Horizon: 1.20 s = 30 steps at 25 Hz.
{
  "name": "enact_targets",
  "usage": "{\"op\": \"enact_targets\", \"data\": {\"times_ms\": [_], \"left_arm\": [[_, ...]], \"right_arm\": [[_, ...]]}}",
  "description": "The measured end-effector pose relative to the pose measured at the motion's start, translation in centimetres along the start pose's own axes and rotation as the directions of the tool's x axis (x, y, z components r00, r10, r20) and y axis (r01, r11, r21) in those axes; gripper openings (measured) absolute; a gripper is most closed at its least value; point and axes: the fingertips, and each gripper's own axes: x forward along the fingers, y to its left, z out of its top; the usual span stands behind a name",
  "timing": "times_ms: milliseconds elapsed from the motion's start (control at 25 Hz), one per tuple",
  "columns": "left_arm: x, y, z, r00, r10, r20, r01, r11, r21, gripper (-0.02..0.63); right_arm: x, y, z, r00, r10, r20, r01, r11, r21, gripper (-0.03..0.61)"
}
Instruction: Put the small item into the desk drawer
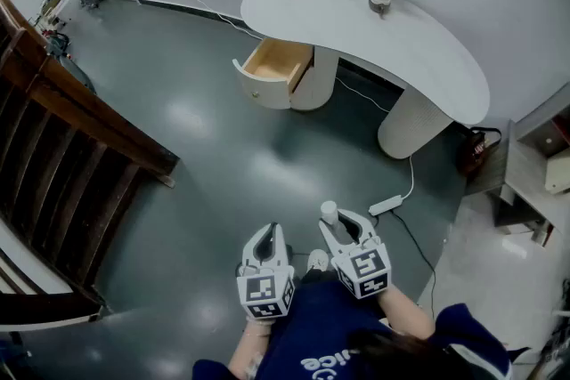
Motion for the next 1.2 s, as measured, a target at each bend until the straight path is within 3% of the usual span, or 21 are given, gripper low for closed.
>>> {"op": "enact_targets", "data": {"times_ms": [240, 440, 920, 1200], "left_arm": [[1.1, 0.9, 0.4, 0.999, -0.032, -0.010, 0.032, 0.999, 0.008, 0.005], [3.3, 3.0, 1.9, 0.997, -0.076, -0.009, 0.076, 0.997, 0.016, 0.005], [9.4, 9.0, 6.1, 0.971, -0.237, -0.027, 0.238, 0.968, 0.083, 0.005], [10.4, 11.9, 7.2, 0.958, -0.285, -0.029, 0.286, 0.951, 0.116, 0.005]], "right_arm": [[1.5, -0.2, 1.0, 0.999, -0.033, -0.002, 0.033, 0.999, -0.001, 0.144], [3.6, -0.6, 2.6, 0.998, -0.053, 0.018, 0.052, 0.995, 0.080, 0.146], [10.0, -1.1, 6.7, 0.974, -0.222, 0.055, 0.209, 0.962, 0.178, 0.147], [12.5, 1.0, 7.4, 0.961, -0.270, 0.055, 0.261, 0.956, 0.132, 0.147]]}}
